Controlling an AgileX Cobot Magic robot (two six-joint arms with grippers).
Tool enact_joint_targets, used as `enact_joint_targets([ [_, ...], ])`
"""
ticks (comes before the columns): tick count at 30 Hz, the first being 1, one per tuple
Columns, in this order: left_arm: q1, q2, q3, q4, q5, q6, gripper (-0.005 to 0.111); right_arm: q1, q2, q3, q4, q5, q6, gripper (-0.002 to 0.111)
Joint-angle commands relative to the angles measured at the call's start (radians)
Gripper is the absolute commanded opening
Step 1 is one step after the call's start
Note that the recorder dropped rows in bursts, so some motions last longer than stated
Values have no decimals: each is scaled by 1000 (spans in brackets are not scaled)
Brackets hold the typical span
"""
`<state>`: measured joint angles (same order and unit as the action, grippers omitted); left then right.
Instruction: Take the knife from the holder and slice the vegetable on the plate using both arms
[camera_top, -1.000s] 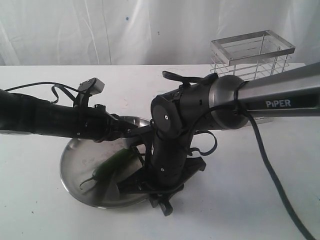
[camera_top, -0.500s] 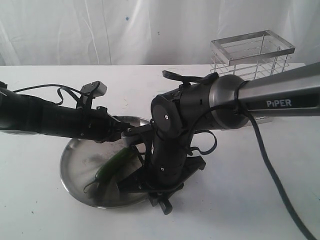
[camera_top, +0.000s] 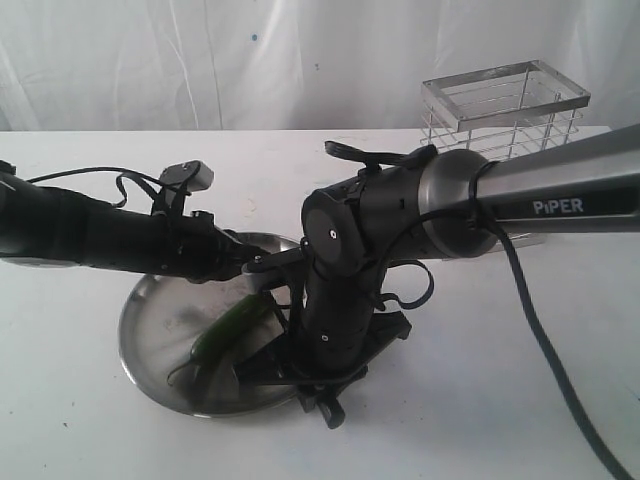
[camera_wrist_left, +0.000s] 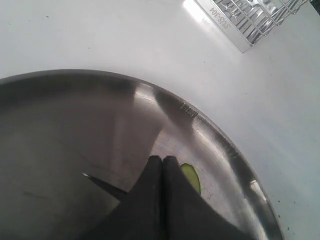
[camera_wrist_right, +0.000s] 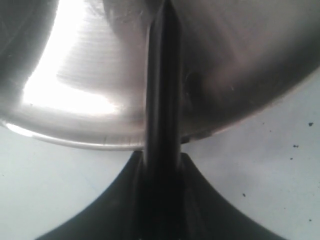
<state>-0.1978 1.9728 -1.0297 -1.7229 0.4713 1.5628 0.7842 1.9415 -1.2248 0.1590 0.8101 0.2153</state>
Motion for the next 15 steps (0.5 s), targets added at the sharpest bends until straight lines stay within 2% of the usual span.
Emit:
enact_joint_targets([
  [1,-5,45,4,-4,-11,4,0,-5,-6,-7,-2,-7,-10,0],
  [15,-5,131,4,-3,-24,-44,0,-5,-6,-7,-2,0,-10,0],
])
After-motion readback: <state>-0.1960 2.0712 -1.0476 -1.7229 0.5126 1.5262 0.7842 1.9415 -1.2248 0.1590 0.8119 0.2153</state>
